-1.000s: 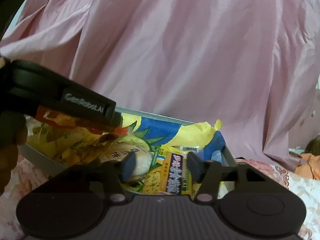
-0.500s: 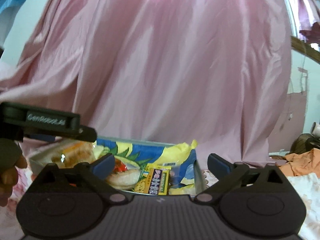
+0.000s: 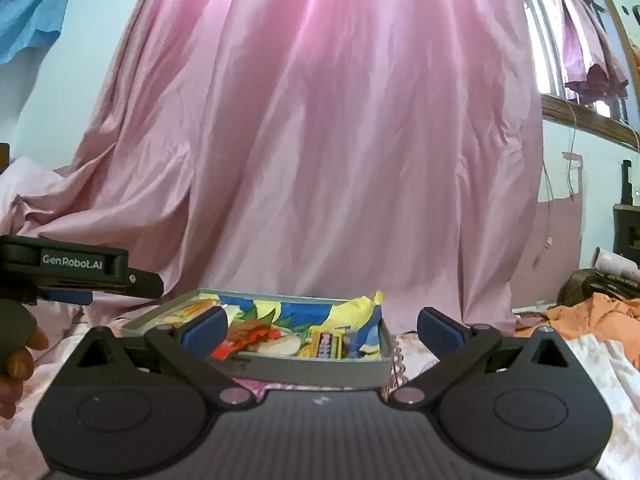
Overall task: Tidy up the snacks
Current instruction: 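Open both grippers over the tray and withdraw them, then move both grippers back toward the snacks left on the bed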
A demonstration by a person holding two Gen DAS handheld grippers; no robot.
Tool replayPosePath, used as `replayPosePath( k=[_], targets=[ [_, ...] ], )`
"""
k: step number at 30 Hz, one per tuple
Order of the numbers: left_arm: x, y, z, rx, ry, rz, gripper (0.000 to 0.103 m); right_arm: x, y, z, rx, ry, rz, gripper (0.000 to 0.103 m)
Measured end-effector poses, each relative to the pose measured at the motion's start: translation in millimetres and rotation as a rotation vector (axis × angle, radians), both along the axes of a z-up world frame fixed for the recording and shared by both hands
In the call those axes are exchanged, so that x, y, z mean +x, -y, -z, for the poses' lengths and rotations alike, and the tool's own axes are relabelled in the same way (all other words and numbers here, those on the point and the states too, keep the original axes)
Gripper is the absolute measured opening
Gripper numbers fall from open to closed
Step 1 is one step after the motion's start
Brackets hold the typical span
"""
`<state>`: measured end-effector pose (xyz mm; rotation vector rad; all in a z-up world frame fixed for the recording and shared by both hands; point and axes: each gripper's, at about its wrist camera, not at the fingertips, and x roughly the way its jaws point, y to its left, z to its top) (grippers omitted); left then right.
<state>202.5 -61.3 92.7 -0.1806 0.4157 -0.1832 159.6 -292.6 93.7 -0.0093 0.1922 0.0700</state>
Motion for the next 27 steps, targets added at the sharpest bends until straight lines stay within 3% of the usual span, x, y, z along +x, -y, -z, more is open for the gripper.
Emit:
replayPosePath(
  k=[13, 27],
  targets=[
    [-62, -25, 22, 0.001, -0.061, -0.011, 0.102, -73, -12, 18, 0.017, -0.02, 0.016, 0.103],
    [-109, -53, 70, 0.055, -0.218, -0.002, 0.102, -115, -24, 50, 0.016, -0.211, -0.03, 0.103]
  ],
)
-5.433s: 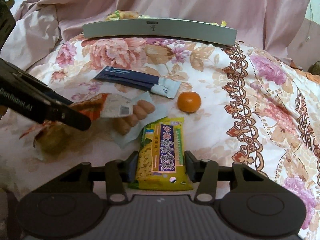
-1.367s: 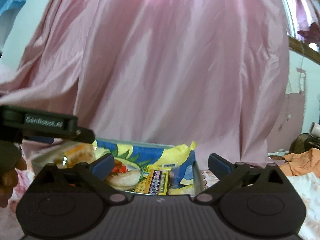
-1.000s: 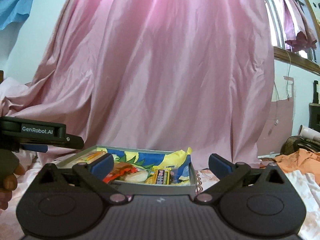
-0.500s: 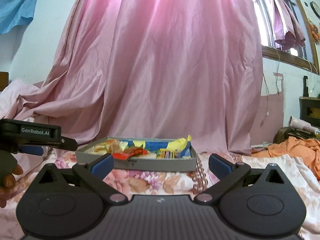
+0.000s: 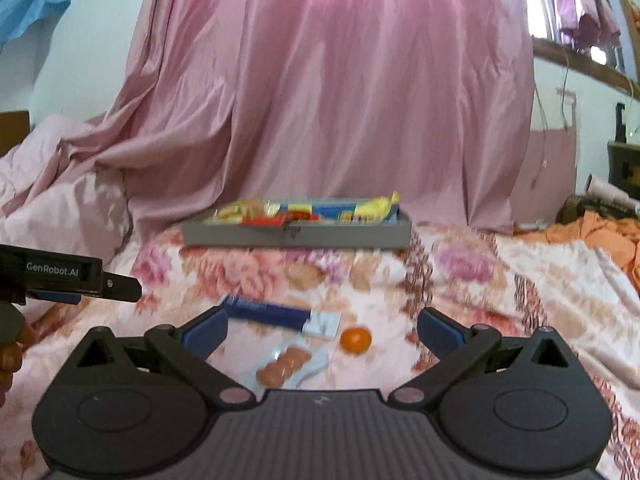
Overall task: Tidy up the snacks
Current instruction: 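Move both grippers back toward the snacks left on the bed, then grasp the clear-wrapped round cake with the left gripper while the right gripper grasps the sausage packet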
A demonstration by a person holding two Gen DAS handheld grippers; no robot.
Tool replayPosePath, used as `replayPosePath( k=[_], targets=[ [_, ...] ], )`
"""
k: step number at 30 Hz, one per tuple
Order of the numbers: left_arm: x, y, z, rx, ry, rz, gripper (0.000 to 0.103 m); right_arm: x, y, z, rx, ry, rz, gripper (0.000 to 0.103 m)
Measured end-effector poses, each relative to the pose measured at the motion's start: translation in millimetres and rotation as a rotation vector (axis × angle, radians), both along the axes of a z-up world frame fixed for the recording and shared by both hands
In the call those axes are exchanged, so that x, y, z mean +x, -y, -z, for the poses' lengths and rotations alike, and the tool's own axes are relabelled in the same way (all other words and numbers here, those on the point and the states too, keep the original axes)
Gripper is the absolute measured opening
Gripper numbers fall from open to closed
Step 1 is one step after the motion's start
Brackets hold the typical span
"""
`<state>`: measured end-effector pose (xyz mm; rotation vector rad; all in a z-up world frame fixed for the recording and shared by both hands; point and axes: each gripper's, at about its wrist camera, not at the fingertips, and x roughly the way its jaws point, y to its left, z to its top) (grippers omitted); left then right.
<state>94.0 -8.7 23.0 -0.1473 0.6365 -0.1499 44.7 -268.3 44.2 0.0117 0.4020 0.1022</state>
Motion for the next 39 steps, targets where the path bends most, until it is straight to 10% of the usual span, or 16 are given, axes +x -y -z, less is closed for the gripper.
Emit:
replayPosePath(
  k=[39],
  targets=[
    [18, 29, 76, 0.156, -0.183, 0.309, 0.097, 35, -4, 70, 0.032, -0.322, -0.006, 0.103]
  ],
)
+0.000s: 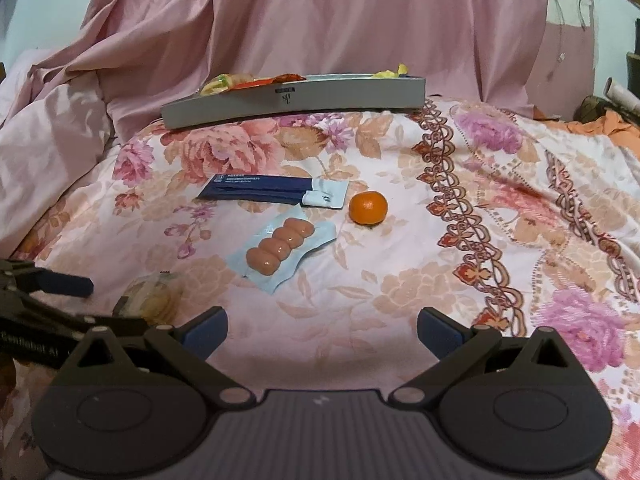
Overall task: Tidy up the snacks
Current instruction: 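Grasp the clear-wrapped round cake with the left gripper while the right gripper grasps the sausage packet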
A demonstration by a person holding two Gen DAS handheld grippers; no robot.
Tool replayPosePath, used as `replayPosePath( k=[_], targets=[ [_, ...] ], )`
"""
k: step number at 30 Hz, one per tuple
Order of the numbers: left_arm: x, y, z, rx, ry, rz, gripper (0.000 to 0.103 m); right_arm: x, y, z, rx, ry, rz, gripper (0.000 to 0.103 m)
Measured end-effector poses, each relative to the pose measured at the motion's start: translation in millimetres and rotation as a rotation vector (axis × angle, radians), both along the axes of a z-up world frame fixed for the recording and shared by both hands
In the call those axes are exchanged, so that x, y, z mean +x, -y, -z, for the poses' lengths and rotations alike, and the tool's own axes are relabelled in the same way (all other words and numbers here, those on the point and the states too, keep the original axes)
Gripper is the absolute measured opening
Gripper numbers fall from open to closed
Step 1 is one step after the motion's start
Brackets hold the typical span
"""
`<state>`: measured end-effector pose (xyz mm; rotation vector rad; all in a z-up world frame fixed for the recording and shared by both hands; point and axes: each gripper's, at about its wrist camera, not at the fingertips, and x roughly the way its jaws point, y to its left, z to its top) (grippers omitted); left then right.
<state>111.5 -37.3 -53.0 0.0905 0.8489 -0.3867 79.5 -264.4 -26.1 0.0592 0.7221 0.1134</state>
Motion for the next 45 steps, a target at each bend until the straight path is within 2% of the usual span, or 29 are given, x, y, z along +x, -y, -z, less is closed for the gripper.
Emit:
replayPosePath(
  k=[3, 10, 15, 19, 25, 29, 35, 41, 45],
  targets=[
    [3, 0, 3, -0.017, 0.004, 0.009, 0.092, 9, -1, 5, 0.015, -0.01, -0.017, 0.103],
    [9, 4, 7, -0.038, 0.032, 0.013, 0.065, 33, -5, 12, 0.039, 0.003, -0.082, 0.101],
    [17, -2, 8, -0.043, 0.053, -0.031, 0.053, 57, -7, 20, 0.062, -0.006, -0.1, 0.093],
    [24, -8, 7, -0.074, 0.05, -0.048, 0.054, 74, -10, 26, 0.096, -0.015, -0.109, 0.093],
    [30, -7, 7, -0.098, 0.057, -0.052, 0.064, 92, -13, 32, 0.13, -0.008, -0.124, 0.092],
    [33, -3, 6, -0.098, 0.073, -0.05, 0.066, 96, -16, 34, 0.099, 0.006, -0.115, 0.079],
    [38, -8, 1, -0.151, 0.105, -0.121, 0.065, 92, -16, 33, 0.078, 0.027, -0.118, 0.075],
    [50, -13, 2, -0.189, 0.076, -0.171, 0.067, 87, -17, 33, 0.089, 0.035, -0.129, 0.079],
    [56, -3, 6, -0.151, 0.081, -0.167, 0.067, 87, -19, 34, 0.085, 0.035, -0.137, 0.084]
  ],
)
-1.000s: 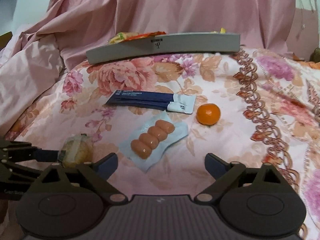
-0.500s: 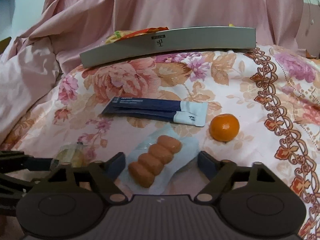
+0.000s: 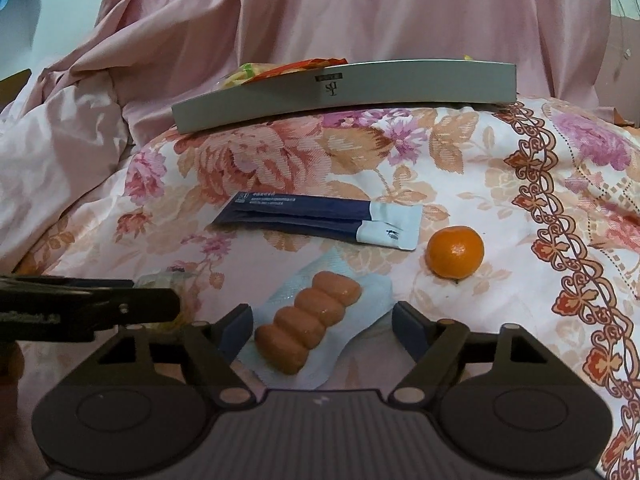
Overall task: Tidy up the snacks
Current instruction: 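Grasp the clear-wrapped round cake with the left gripper while the right gripper grasps the sausage packet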
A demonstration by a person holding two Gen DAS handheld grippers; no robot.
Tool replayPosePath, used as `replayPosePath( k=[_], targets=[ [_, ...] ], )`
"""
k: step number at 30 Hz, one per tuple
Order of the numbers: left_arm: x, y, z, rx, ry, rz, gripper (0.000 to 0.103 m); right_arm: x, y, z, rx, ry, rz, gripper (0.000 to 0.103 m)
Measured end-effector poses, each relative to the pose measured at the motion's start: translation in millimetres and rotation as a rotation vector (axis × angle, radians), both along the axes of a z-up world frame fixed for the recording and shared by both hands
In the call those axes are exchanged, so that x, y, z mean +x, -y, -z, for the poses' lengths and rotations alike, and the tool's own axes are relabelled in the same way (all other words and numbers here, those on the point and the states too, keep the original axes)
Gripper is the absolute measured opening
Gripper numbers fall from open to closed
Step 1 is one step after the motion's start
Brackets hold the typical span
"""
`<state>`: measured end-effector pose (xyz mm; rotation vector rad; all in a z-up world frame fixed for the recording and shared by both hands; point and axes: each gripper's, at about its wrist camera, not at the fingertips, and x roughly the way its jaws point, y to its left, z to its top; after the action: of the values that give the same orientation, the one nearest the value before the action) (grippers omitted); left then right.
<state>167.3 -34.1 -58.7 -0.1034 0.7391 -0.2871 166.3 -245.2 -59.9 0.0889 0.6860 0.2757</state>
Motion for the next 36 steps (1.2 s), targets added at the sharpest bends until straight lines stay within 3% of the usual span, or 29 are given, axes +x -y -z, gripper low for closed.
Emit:
replayPosePath(
  k=[10, 11, 12, 18, 22, 29, 32, 34, 36],
  targets=[
    [-2, -1, 0, 0.042, -0.007, 0.008, 0.051, -6, -9, 1, -0.077, 0.003, -0.017, 0.074],
    [-4, -1, 0, 0.043, -0.009, 0.012, 0.051, -8, -10, 0, -0.081, -0.002, -0.023, 0.062],
    [-7, -2, 0, 0.045, -0.011, 0.019, 0.051, -10, -10, -1, -0.087, -0.004, -0.034, 0.059],
    [-19, -3, -1, 0.052, -0.035, 0.045, 0.052, -24, -8, -8, -0.102, -0.048, -0.068, 0.057],
    [-19, -1, 0, 0.066, -0.037, 0.055, 0.054, -23, -3, -8, -0.04, -0.063, -0.047, 0.061],
    [-19, 2, 5, 0.106, -0.01, 0.095, 0.055, -11, 4, -3, 0.037, -0.042, -0.028, 0.065],
    [-20, 4, 6, 0.13, 0.003, 0.108, 0.054, -3, 1, 0, 0.026, -0.031, -0.035, 0.065],
    [-21, 7, 7, 0.148, 0.013, 0.109, 0.052, -2, -1, 1, 0.013, -0.023, -0.039, 0.061],
    [-22, 8, 7, 0.156, 0.016, 0.106, 0.051, -4, -4, 0, -0.012, -0.009, -0.041, 0.047]
  ],
)
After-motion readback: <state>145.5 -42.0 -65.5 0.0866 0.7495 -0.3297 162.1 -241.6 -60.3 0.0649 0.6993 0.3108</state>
